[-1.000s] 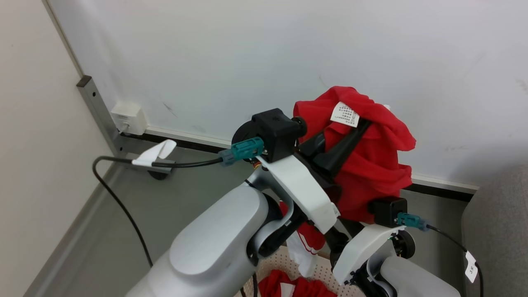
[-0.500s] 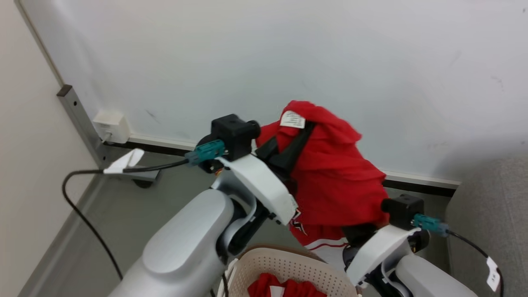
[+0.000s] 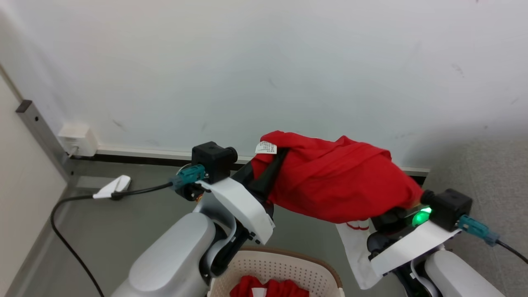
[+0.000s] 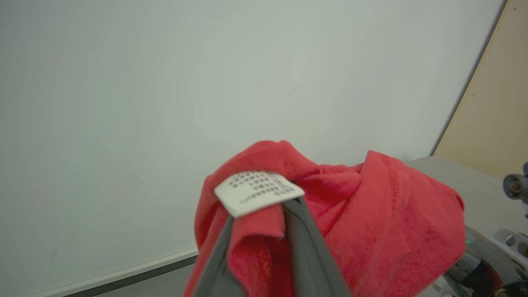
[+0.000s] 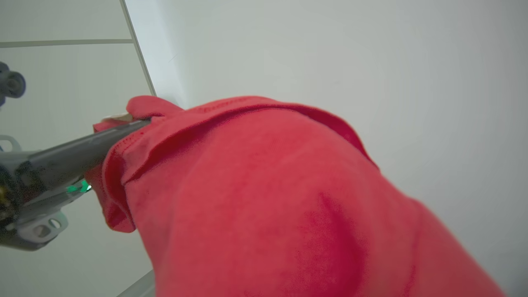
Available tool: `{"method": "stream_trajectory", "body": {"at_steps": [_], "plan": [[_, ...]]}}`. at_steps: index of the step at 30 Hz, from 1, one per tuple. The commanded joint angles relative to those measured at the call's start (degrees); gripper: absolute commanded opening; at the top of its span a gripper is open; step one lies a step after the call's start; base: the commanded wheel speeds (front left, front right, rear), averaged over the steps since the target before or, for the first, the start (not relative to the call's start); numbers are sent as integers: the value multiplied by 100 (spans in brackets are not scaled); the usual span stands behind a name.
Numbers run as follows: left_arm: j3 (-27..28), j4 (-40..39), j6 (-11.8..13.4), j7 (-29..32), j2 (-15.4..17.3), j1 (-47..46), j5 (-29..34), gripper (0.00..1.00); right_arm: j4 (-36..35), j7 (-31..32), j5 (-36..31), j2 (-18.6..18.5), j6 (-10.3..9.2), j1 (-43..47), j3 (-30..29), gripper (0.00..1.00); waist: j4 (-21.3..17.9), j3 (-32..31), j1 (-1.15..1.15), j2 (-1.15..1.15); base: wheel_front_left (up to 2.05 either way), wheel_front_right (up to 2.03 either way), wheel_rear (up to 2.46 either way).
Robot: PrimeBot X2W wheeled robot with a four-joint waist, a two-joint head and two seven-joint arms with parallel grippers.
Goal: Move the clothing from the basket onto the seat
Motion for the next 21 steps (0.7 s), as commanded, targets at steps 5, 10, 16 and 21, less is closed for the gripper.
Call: {"method": "stream_trajectory", "body": {"at_steps": [5,10,16,21], "plan": [[-55,-108,-3,-4,101,187,-19,100,-295,-1,-180,-122,-12,211,-437,0,-262,7,0,0,0,0,0],[-202,-295,3,41,144,337,50,100,-446,-1,-247,-216,-12,355,-974,0,-464,17,0,0,0,0,0],[-292,-383,39,10,191,519,58,100,-675,-1,-341,-342,-12,492,-1416,0,-827,35,0,0,0,0,0],[-309,-397,74,-87,266,577,137,100,-900,-1,-414,-491,-12,560,-1564,0,-1257,63,0,0,0,0,0]]}}
